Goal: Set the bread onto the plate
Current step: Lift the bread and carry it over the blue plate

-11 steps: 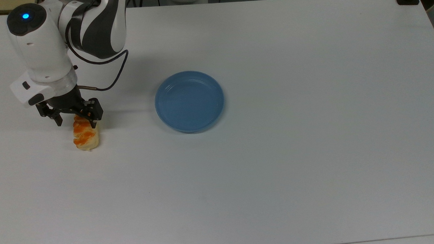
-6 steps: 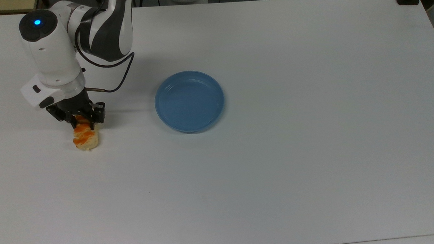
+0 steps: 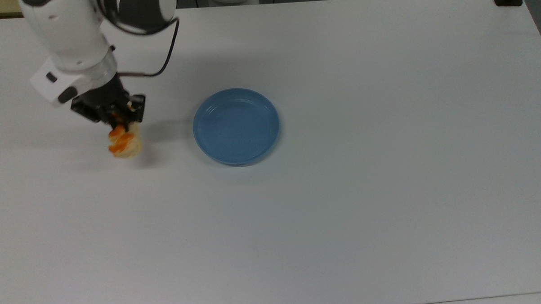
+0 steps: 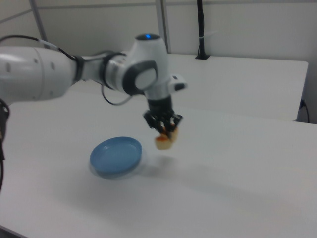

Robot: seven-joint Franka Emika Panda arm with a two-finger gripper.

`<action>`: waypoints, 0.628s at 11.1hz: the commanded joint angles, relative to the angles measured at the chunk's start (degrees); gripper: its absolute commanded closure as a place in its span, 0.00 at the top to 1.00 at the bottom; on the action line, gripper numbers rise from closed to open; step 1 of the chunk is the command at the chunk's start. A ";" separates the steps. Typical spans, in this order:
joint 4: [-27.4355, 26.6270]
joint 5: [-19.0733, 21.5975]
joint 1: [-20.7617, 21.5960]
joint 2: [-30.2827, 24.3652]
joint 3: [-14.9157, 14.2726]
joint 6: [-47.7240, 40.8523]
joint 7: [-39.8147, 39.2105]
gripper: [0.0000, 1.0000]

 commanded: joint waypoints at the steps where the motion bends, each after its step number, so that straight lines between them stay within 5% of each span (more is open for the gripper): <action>1: -2.70 -0.39 2.91 -7.36 4.18 -10.27 9.13 0.20; 4: -3.40 0.22 4.07 -9.13 9.46 -16.53 20.21 0.20; 7: -10.51 2.25 5.64 -10.45 11.67 -12.62 21.29 0.20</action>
